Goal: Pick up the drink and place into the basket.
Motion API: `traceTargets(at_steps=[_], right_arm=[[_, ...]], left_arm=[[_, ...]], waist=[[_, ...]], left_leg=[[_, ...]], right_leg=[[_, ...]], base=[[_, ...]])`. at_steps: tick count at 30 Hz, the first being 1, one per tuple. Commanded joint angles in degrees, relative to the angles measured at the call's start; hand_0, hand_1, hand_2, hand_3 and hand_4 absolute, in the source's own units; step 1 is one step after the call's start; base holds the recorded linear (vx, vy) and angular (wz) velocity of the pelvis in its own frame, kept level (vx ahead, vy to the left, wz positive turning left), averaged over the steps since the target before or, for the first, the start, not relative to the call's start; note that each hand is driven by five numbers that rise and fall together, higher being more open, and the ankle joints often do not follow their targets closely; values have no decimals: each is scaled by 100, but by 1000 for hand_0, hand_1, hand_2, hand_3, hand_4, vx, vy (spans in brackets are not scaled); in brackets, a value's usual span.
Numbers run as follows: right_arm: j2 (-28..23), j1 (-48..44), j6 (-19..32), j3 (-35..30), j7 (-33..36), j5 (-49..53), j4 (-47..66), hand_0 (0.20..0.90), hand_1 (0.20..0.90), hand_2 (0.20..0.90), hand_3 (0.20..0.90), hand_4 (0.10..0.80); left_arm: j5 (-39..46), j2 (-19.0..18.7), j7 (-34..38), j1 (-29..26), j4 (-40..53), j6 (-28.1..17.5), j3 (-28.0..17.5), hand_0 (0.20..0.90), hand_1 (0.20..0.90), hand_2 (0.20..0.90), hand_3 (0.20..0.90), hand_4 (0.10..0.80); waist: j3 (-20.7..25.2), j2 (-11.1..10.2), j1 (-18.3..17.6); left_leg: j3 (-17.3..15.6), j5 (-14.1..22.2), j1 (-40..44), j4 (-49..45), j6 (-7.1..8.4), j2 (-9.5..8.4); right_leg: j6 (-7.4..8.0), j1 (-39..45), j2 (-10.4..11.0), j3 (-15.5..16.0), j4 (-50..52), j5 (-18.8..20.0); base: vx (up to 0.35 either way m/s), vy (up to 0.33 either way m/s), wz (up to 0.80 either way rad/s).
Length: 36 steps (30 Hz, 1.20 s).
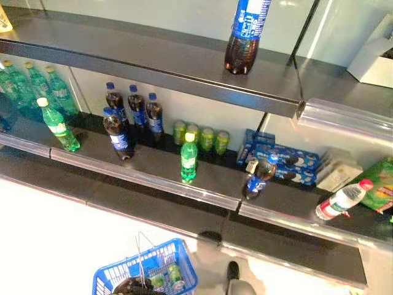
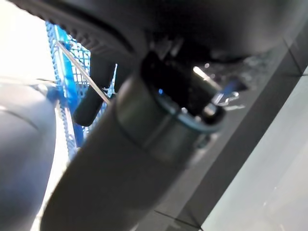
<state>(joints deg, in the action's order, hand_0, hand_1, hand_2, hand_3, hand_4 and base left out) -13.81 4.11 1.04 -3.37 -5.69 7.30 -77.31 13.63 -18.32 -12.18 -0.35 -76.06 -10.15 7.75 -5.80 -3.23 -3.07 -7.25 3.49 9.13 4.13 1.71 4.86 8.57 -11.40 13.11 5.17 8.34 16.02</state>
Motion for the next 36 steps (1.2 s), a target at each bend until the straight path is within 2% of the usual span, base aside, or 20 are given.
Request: traceTargets(at_steps=[1, 2, 4, 6, 10, 14, 15, 16, 17, 19, 22, 23, 24, 27, 30, 31, 32, 33, 36], right_arm=[[-547, -717, 146, -99, 236, 438, 158, 900, 900, 900, 900, 800], [-515, -734, 132, -69, 267, 505, 136, 900, 900, 900, 900, 800], [-486, -814, 116, 16, 227, 432, 108, 900, 900, 900, 900, 800], [-494, -881, 71, 89, 142, 399, 92, 900, 900, 900, 900, 800], [-443, -871, 94, 208, 41, 412, 24, 900, 900, 900, 900, 800], [-416, -835, 115, 249, 97, 515, 45, 900, 900, 900, 900, 800], [-396, -858, 92, 219, 194, 658, 65, 900, 900, 900, 900, 800], [-401, -880, 65, 213, 235, 695, 75, 900, 900, 900, 900, 800], [-416, -904, 12, 236, 226, 620, 100, 900, 900, 900, 900, 800], [-445, -894, -10, 329, 179, 429, 74, 900, 900, 900, 900, 800], [-500, -874, -4, 339, 133, 346, 36, 900, 900, 900, 900, 800], [-533, -874, 22, 339, 66, 253, -30, 900, 900, 900, 900, 800], [-542, -875, 26, 339, 63, 234, -41, 900, 900, 900, 900, 800], [-650, -813, 116, 268, 69, 152, -83, 900, 900, 900, 900, 800], [-668, -801, 151, 246, 71, 139, -89, 900, 900, 900, 900, 800], [-708, -779, 243, 190, 107, 146, -95, 900, 900, 900, 900, 800], [-752, -779, 340, 122, 173, 200, -54, 900, 900, 900, 900, 800], [-778, -751, 368, -20, 294, 419, 8, 900, 900, 900, 900, 800], [-747, -670, 427, -95, 259, 514, 13, 900, 900, 900, 900, 800]], left_arm=[[93, -263, -231, -589, 464, -422, -189, 300, 300, 300, 200, 100], [59, -248, -185, -563, 457, -384, -164, 300, 300, 300, 200, 100], [27, -226, -142, -456, 463, -352, -246, 300, 300, 300, 200, 100], [29, -245, -114, -342, 521, -326, -303, 300, 300, 300, 200, 100], [120, -253, -12, -311, 613, -294, -361, 300, 300, 300, 200, 100], [100, -200, -17, -349, 766, -212, -320, 300, 300, 300, 200, 100], [-1, -63, 51, -396, 878, -205, -185, 300, 300, 300, 200, 100], [17, -16, 86, -393, 891, -217, -175, 300, 300, 300, 200, 100], [75, 32, 133, -373, 886, -250, -210, 300, 300, 300, 200, 100], [134, 43, 131, -334, 880, -246, -343, 300, 300, 300, 200, 100], [176, 33, 107, -306, 908, -211, -371, 300, 300, 300, 200, 100], [193, 49, 114, -273, 904, -215, -378, 300, 300, 300, 200, 100], [203, 53, 117, -262, 897, -215, -387, 300, 300, 300, 200, 100], [233, 120, -33, -158, 862, -300, -406, 300, 300, 300, 200, 100], [254, 142, -44, -142, 857, -333, -391, 300, 300, 300, 200, 100], [248, 195, -101, -114, 854, -408, -335, 300, 300, 300, 200, 100], [267, 227, -169, -165, 815, -427, -233, 300, 300, 300, 200, 100], [253, 217, -210, -268, 667, -426, -158, 300, 300, 300, 200, 100], [289, 152, -215, -310, 562, -475, -109, 300, 300, 300, 200, 100]], waist=[[-97, 213, 117], [-40, 175, 139], [67, 133, 342], [128, 155, 457], [171, 207, 410], [129, 242, 321], [46, 232, 250], [7, 234, 239], [-35, 248, 234], [-81, 248, 252], [-67, 255, 208], [-23, 308, 183], [-10, 332, 182], [59, 600, 153], [46, 633, 152], [20, 719, 142], [-38, 810, 64], [-93, 856, -92], [-120, 781, -152]], left_leg=[[346, -146, -380, -118, -296, -322], [370, -140, -385, -95, -336, -413], [199, -143, -340, -25, -289, -523], [46, -111, -281, -7, -273, -571], [-114, -42, -288, -177, -266, -619], [-172, -14, -485, -639, -180, -585], [-226, 100, -847, -1461, -62, -571], [-134, 40, -978, -1790, -10, -567], [142, -56, -1180, -2229, 38, -603], [509, -63, -1387, -2794, -13, -749], [500, -116, -1318, -2658, 6, -504], [652, -279, -1079, -2150, 65, -281], [716, -309, -1023, -2014, 79, -248], [1161, -603, -633, -831, 332, 148], [1168, -616, -598, -739, 367, 175], [1217, -605, -555, -501, 436, 205], [1108, -507, -530, -366, 475, 193], [807, -450, -459, -226, 453, 160], [801, -345, -428, -182, 337, -26]], right_leg=[[2, 568, -279, -504, 623, -1020], [-34, 696, -402, -448, 438, -1067], [-102, 1040, -465, 151, -174, -1260], [-195, 1208, -606, 418, -436, -1417], [-394, 1372, -873, 247, -714, -1522], [-497, 1359, -920, 100, -730, -1521], [-596, 1339, -851, 64, -734, -1482], [-636, 1335, -830, 22, -729, -1474], [-689, 1329, -825, -66, -721, -1470], [-726, 1323, -777, -261, -710, -1436], [-704, 1351, -743, -392, -740, -1424], [-656, 1378, -733, -519, -764, -1444], [-642, 1378, -733, -548, -763, -1455], [-533, 1369, -676, -806, -678, -1598], [-517, 1381, -657, -825, -666, -1622], [-456, 1379, -592, -885, -619, -1668], [-358, 1318, -452, -894, -492, -1715], [-238, 1240, -287, -830, -356, -1737], [-160, 1177, -219, -887, -335, -1671]], base=[[-25, 39, 43], [-20, -7, 35], [-37, -37, -32], [-27, -80, -86], [-21, -195, -36], [-79, -113, -14], [-150, -88, -5], [-183, -84, -3], [-71, 16, 0], [-21, 58, -22], [26, 117, -51], [69, 207, -73], [137, 321, -76], [146, 346, -44], [33, 163, -28], [26, 458, -35], [38, 801, -51], [24, 690, -41], [19, 253, -42]])
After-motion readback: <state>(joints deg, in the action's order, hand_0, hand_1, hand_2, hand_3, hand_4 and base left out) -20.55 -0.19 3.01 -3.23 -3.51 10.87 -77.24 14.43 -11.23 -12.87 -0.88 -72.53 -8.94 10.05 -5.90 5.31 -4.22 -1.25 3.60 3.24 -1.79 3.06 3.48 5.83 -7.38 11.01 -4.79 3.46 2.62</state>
